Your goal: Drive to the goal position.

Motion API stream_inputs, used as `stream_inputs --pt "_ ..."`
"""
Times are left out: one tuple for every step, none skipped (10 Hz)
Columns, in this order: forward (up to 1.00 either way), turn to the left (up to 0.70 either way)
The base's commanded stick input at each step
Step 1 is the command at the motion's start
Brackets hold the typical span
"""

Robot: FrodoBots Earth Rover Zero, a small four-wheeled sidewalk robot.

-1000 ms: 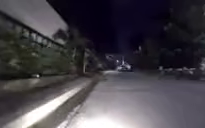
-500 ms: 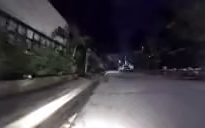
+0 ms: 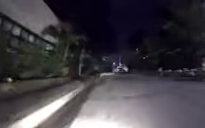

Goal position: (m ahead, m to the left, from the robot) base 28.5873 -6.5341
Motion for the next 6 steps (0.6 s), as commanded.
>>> stream_inputs --pt "0.70 -0.35" --pt "0.70 -0.20" --pt "0.70 0.00" --pt "0.70 0.00" --pt "0.70 0.00" --pt "0.70 0.00"
